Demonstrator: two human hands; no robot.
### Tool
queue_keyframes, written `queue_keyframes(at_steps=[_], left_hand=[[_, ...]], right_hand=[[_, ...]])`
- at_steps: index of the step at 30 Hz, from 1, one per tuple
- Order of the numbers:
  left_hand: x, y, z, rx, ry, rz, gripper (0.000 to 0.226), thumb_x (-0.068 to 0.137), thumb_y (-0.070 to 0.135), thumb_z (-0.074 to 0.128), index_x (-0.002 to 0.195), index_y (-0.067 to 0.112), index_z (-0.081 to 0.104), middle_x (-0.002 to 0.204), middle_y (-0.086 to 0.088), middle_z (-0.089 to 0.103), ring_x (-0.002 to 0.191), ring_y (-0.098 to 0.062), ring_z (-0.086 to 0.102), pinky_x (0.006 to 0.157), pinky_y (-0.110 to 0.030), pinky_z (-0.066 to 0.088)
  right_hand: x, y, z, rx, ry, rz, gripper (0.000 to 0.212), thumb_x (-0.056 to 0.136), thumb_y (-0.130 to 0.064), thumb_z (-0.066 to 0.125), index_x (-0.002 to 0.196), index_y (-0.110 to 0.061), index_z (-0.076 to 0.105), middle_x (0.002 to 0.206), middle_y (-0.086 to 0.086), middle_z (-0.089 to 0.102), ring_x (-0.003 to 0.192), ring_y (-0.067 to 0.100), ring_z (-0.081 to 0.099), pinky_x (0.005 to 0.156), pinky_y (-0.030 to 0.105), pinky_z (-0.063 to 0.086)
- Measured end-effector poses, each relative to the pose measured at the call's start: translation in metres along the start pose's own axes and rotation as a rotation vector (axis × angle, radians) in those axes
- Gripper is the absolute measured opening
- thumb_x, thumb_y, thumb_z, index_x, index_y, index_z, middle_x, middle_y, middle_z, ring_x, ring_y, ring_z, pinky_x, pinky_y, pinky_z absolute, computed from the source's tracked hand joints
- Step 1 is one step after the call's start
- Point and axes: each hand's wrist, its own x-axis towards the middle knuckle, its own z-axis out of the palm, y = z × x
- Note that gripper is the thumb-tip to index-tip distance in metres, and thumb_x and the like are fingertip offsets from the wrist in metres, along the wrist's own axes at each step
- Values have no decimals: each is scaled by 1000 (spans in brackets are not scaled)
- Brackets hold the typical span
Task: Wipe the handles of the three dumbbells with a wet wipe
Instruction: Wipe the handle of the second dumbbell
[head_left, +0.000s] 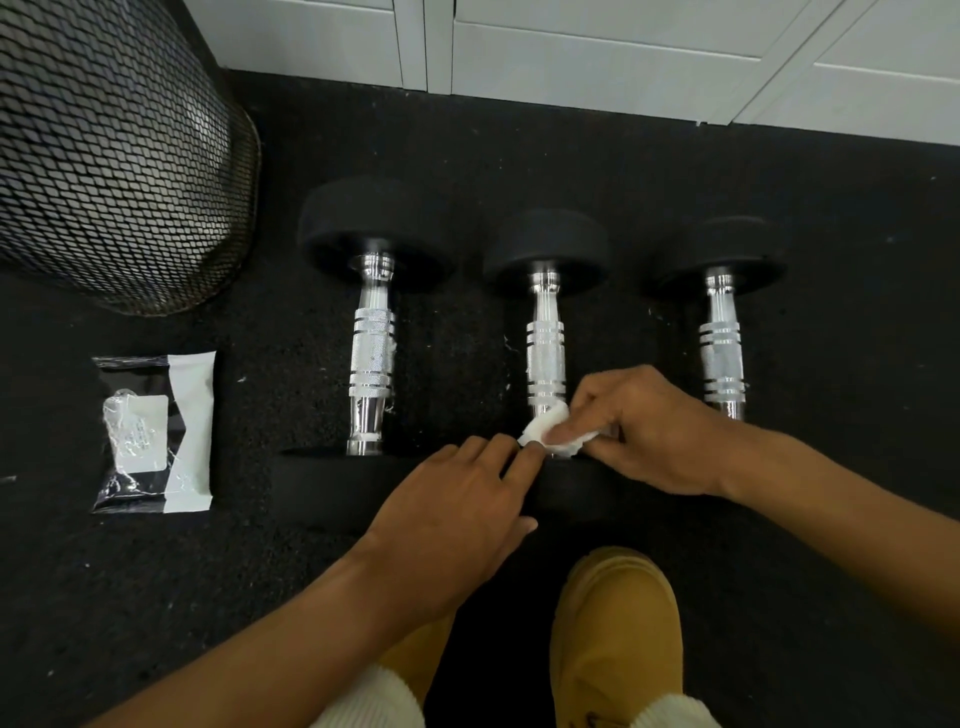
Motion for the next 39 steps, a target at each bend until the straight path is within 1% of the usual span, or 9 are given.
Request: queue_keyframes(at_steps=[6,11,14,20,22,26,31,35,39], left_hand=[[-1,-1,0,22,-2,0,57,83,41,59,129,11,44,108,-8,61,87,-24,61,72,-39,54],[-1,-1,0,15,5,3,58,83,42,58,129,12,42,108,-6,61,87,-22,61,72,-37,54],[-1,-2,2,6,9,2,59,81,42,61,127,12,41,105,-6,62,85,-21,61,70,-36,54],[-1,-2,1,19,3,9,57,80,41,62,126,11,46,105,-7,62,84,-23,61,68,-37,54],[0,-1,1,19,4,9,55,82,42,59,127,12,45,107,-7,61,85,-23,61,69,-38,53],[1,0,2,12,8,5,57,81,42,60,128,12,45,106,-7,61,86,-24,60,70,-38,54],[0,-1,2,24,3,3,58,81,41,60,128,10,44,106,-8,62,86,-24,61,69,-39,54],[-1,-2,1,25,-1,4,57,83,42,57,129,11,42,108,-7,61,87,-23,61,71,-38,53],[-1,-2,2,19,-9,4,57,83,42,56,129,11,42,107,-7,61,87,-23,61,72,-37,54]], right_hand=[[13,-3,7,-471,163,-161,30,82,-17,54,106,-3,66,81,16,56,61,27,57,44,34,52],[50,10,-9,-443,407,24,35,87,-19,42,109,-2,64,83,18,55,58,32,55,49,39,53],[60,10,-12,-346,485,69,27,83,-7,53,105,-2,68,82,18,57,62,32,57,58,40,54],[4,0,2,6,98,40,25,77,-7,70,97,-21,75,83,-1,65,71,6,60,66,13,46],[-4,3,6,114,37,109,29,78,-3,71,95,-26,75,85,-10,64,75,2,62,70,12,47],[2,-1,8,-40,99,11,23,81,-10,67,100,-20,74,81,-5,61,70,0,56,65,14,46],[27,-9,2,-345,262,-21,39,84,-21,41,102,-2,69,78,15,55,56,29,56,47,39,53],[60,1,-16,-417,393,101,28,83,-5,52,107,-1,66,85,19,55,64,35,57,58,46,54],[51,0,-16,-322,380,48,25,79,-3,60,101,-5,71,81,17,59,66,29,59,63,38,54]])
